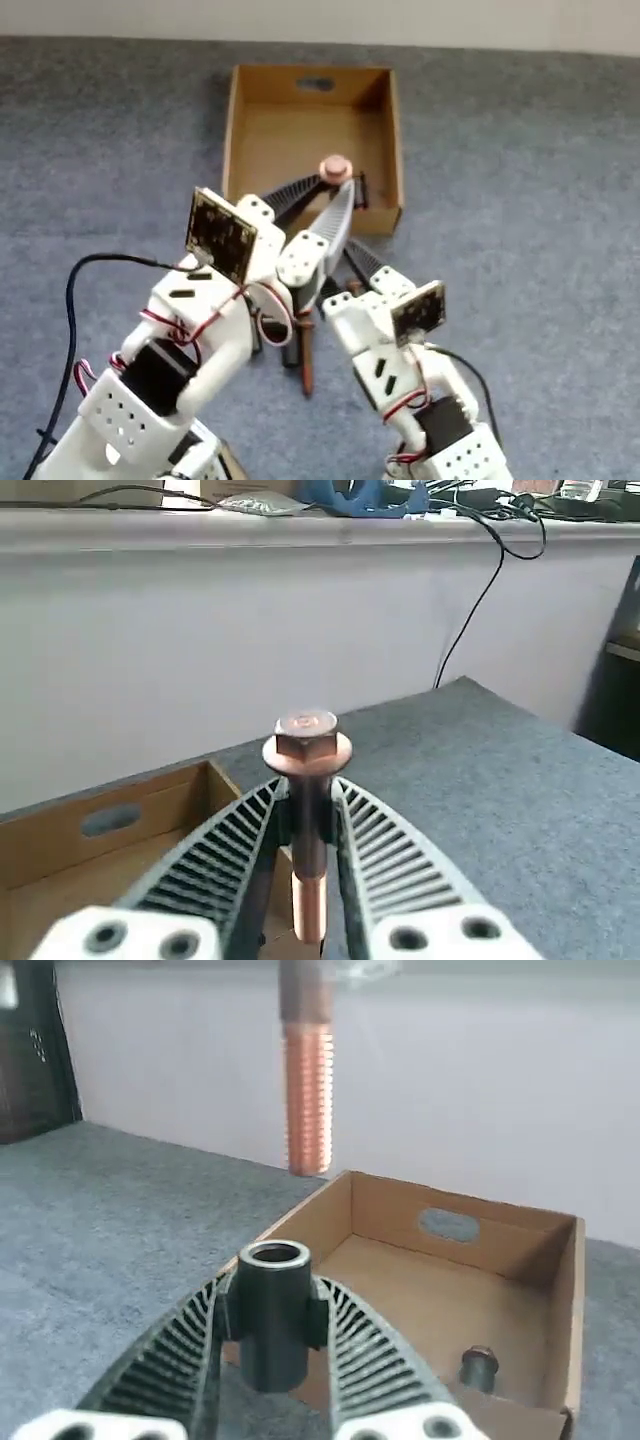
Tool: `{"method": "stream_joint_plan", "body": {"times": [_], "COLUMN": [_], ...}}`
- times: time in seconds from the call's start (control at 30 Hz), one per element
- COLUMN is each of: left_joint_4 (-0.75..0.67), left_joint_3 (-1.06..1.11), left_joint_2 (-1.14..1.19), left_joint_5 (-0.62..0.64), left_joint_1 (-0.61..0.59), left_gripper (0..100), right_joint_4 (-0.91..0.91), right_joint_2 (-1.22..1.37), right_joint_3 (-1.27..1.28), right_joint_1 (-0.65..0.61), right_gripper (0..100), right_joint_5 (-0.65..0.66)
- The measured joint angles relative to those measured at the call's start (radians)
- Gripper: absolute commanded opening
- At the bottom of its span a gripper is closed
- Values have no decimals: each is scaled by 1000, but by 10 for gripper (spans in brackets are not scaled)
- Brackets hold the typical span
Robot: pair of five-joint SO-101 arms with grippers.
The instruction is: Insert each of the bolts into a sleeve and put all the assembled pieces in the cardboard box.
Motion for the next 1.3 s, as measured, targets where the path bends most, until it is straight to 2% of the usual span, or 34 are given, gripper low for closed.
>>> {"method": "stream_joint_plan", "body": {"times": [0.1,0.8,0.97,1.3], "left_joint_4": [6,9,51,149], "left_joint_3": [0,92,92,91], "left_joint_2": [0,2,2,0], "left_joint_5": [0,-3,-97,-114], "left_joint_1": [-3,-2,-3,-6], "left_gripper": [9,9,9,9], "right_joint_4": [43,43,44,46], "right_joint_2": [0,0,0,2], "right_joint_3": [0,0,0,0], "right_joint_1": [0,0,0,-5], "right_gripper": [6,6,6,6], "right_joint_5": [-25,-29,-29,-29]}}
